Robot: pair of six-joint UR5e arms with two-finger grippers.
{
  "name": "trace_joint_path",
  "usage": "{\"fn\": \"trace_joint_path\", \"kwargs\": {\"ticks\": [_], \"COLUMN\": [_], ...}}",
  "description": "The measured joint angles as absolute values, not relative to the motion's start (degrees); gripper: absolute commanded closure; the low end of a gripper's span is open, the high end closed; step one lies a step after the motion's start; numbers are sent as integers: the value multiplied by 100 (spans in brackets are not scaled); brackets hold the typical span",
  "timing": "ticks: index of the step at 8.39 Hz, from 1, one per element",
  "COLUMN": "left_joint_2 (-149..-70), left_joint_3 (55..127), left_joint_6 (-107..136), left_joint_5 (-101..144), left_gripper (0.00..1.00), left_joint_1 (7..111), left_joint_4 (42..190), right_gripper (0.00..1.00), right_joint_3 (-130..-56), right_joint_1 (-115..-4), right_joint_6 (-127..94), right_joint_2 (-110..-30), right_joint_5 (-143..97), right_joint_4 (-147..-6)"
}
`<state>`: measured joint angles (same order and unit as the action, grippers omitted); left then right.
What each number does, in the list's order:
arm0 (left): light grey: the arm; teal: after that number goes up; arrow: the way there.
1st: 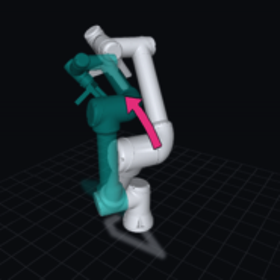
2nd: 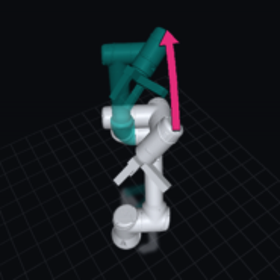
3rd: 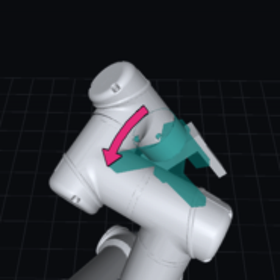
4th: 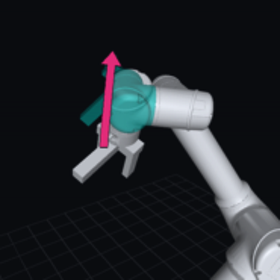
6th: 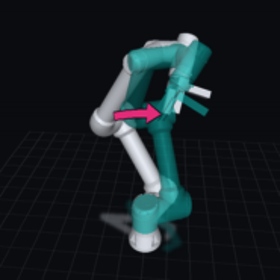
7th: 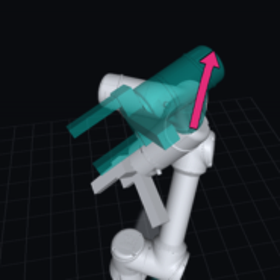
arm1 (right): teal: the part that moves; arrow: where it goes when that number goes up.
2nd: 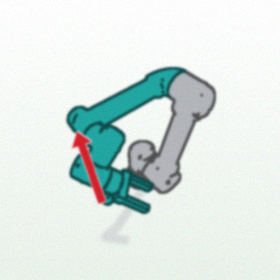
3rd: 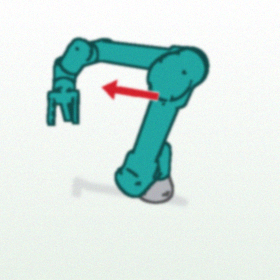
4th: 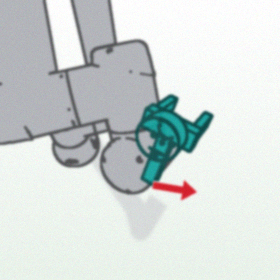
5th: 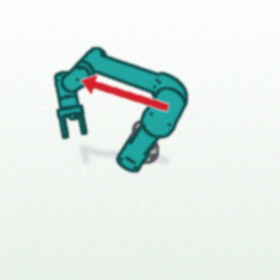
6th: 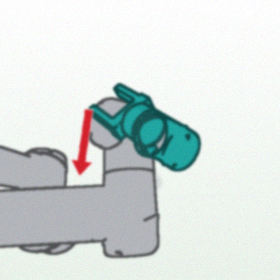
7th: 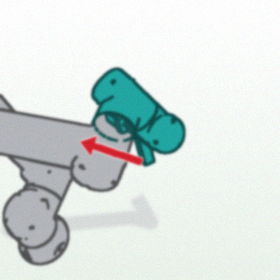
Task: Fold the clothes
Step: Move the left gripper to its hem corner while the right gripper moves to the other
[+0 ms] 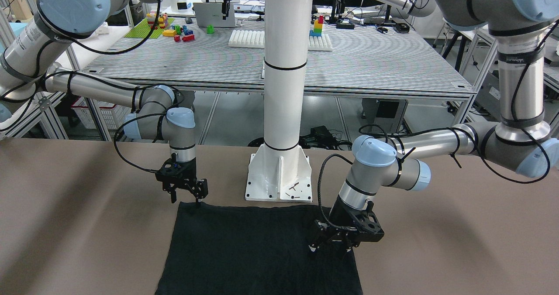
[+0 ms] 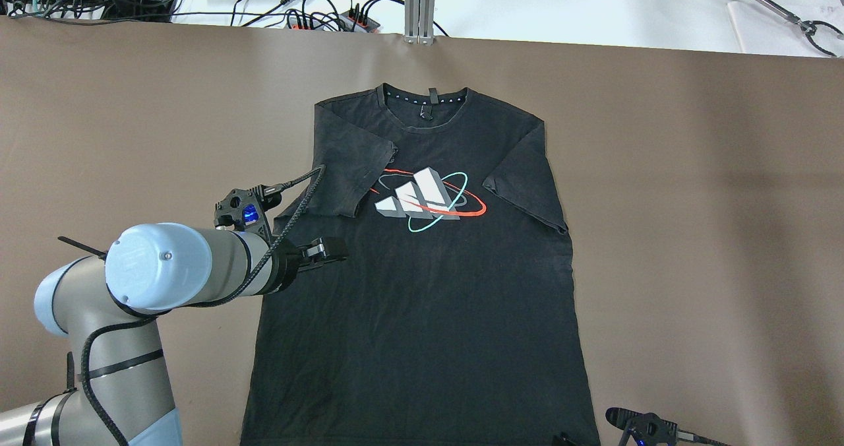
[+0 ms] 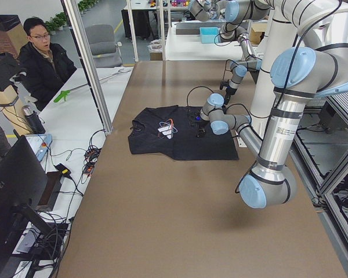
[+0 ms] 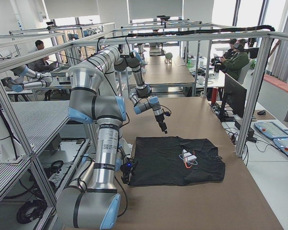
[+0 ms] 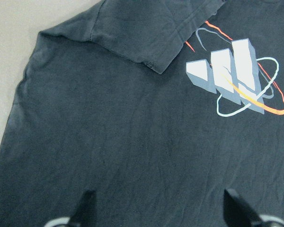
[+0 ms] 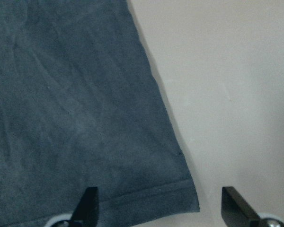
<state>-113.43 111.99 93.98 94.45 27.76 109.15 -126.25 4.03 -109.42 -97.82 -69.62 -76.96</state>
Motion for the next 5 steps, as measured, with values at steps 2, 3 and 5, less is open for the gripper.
{"fn": "trace_joint_path", "kwargs": {"ticks": [2, 3, 5], "left_joint_2": [-11352, -11358, -11362], "left_joint_3": [11204, 11205, 11203], "left_joint_6": [9433, 9437, 9439], "left_joint_5": [9411, 9407, 9405], "left_gripper": [6, 6, 6], "left_joint_1": [2726, 2716, 2711], "left_joint_4": [10916, 10916, 10916], "right_gripper": [45, 67, 100], "right_joint_3": [-12481, -12449, -12437], "right_joint_1": [488, 497, 500], "right_joint_6": [-11229, -11310, -11363], "right_joint_2": [-9789, -9782, -9770], "right_joint_5": [-6925, -6924, -6926], "right_joint_4": [-7706, -7704, -7697]}}
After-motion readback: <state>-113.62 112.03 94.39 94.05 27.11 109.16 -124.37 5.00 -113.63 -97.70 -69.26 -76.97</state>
